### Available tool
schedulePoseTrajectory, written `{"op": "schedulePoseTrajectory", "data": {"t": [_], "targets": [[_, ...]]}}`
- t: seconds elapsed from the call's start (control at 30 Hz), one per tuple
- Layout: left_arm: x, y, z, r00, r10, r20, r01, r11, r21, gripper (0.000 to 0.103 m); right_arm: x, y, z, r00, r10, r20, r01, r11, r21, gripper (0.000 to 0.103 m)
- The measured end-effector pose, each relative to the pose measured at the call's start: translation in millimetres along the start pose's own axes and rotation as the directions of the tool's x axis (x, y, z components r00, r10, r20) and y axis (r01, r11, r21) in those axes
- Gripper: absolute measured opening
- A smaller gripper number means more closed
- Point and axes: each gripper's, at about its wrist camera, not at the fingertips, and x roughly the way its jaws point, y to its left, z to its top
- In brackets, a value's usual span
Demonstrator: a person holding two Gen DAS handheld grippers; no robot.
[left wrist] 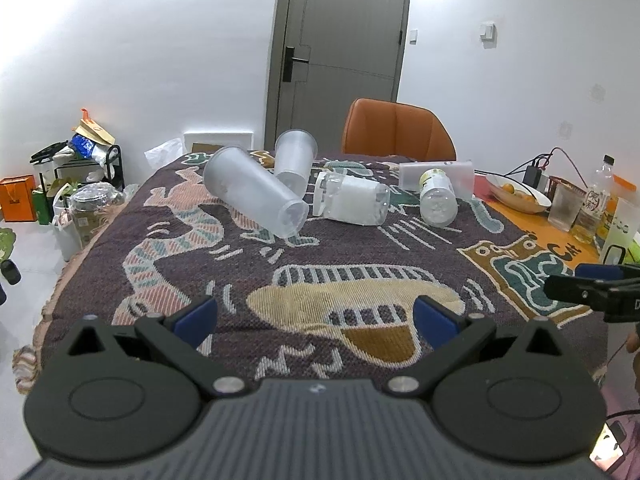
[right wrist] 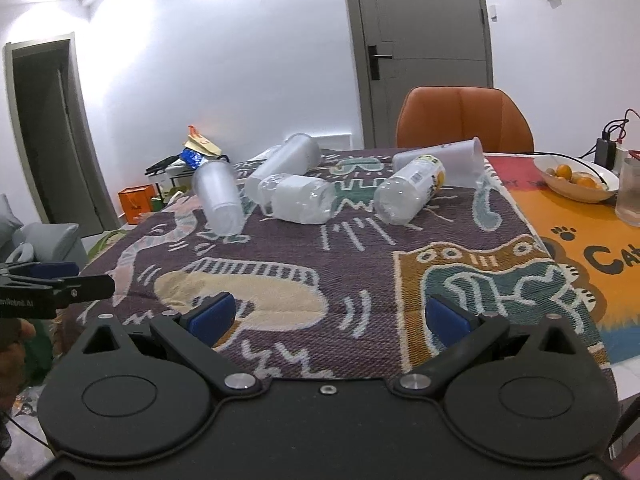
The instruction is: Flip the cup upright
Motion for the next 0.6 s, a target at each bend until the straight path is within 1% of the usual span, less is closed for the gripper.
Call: {"op": "schedulePoseTrajectory", "data": {"t": [0.1,0.23,0.33,0.47,0.6], "targets": [[9,-1,9,1.0,-0.004,0.002,0.004,1.0,0.013,0.103,4,-5,3,1.0,-0.018,0.004,0.018,1.0,0.003,0.103],[22,-7,25,0.999,-0.035,0.009,0.034,0.999,0.033,0.103,9,-12,10,0.999,-0.027,0.017,0.027,1.0,0.008,0.103],[34,-15,38,0.999,-0.051,0.01,0.05,0.997,0.065,0.103,14,-19,15,0.999,-0.032,0.024,0.031,0.999,0.024,0.103],[54,-33,56,0.998,-0.069,-0.002,0.069,0.99,0.127,0.103,21,-31,20,0.999,-0.039,0.038,0.037,0.998,0.05,0.103],[75,-48,68,0.994,-0.101,-0.033,0.105,0.986,0.132,0.103,27,-46,22,0.997,-0.056,0.048,0.052,0.995,0.088,0.103]]}}
